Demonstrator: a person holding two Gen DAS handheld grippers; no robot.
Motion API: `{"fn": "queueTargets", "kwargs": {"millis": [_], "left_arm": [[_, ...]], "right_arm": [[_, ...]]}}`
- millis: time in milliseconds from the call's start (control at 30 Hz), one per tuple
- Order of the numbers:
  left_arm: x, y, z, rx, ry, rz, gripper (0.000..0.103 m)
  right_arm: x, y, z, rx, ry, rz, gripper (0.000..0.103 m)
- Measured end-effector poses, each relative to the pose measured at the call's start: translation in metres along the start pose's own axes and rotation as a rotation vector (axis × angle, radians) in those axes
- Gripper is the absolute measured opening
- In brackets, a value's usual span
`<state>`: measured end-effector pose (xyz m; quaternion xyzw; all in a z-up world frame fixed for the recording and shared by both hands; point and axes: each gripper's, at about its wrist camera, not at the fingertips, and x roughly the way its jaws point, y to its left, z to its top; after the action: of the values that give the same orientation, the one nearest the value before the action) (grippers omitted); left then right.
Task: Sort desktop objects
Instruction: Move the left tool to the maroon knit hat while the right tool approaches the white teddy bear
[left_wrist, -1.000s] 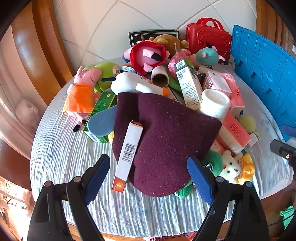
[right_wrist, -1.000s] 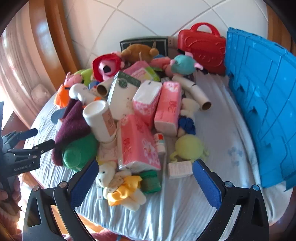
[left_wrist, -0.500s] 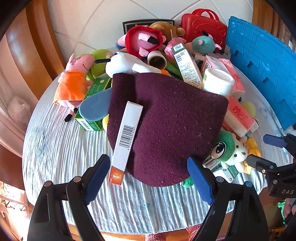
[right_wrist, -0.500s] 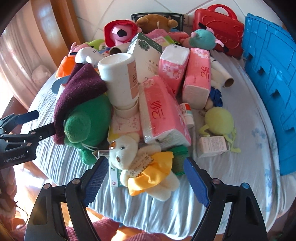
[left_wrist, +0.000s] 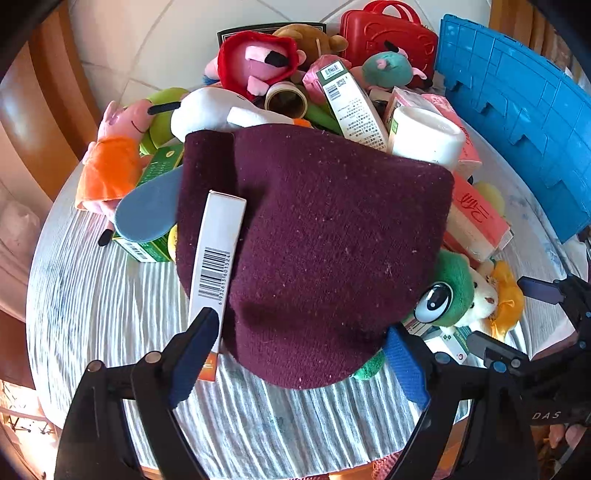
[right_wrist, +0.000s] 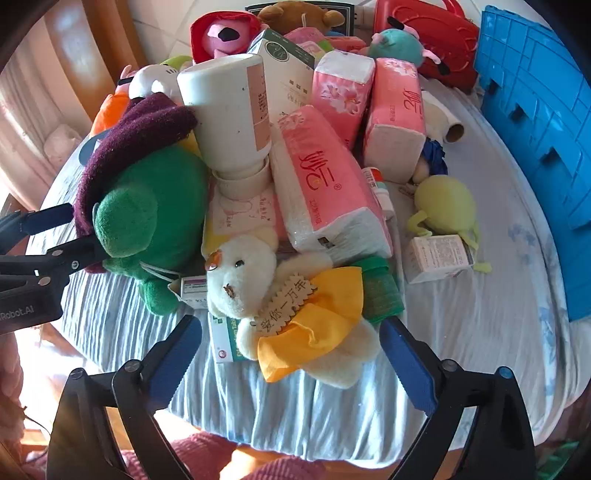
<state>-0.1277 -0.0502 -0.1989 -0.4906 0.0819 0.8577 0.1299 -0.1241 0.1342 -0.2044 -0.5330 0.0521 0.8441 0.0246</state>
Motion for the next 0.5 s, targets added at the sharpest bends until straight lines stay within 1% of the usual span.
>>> {"fn": "queueTargets", "kwargs": {"millis": [133, 200, 267, 333, 367, 467, 500], "left_arm": [[0.005, -0.011, 0.003, 0.082, -0.027, 0.013, 0.089], [0.008, -0.013, 0.005, 0.094, -0.027, 0.017, 0.097], [0.014, -0.011, 0.007, 0.080, -0.014, 0.006, 0.103], [0.020, -0.007, 0.010, 0.053, 0.009, -0.031, 0.103], [0.022, -0.006, 0.011, 0.048, 0.007, -0.042, 0.103], [0.022, -0.011, 0.009, 0.078, -0.026, -0.032, 0.103], [0.023, -0.013, 0.009, 0.086, -0.023, -0.036, 0.103]], "right_arm": [[0.010, 0.002, 0.003, 0.000, 0.004, -0.026, 0.103], [0.014, 0.002, 0.005, 0.007, 0.003, -0.039, 0.103], [0.019, 0.000, 0.007, 0.012, 0.010, -0.045, 0.103], [0.022, -0.001, 0.007, 0.019, 0.019, -0.050, 0.103], [0.024, -0.003, 0.007, 0.023, 0.020, -0.051, 0.103], [0.024, -0.007, 0.007, 0.032, 0.014, -0.055, 0.103], [0.024, -0.007, 0.007, 0.031, 0.011, -0.057, 0.102]]}}
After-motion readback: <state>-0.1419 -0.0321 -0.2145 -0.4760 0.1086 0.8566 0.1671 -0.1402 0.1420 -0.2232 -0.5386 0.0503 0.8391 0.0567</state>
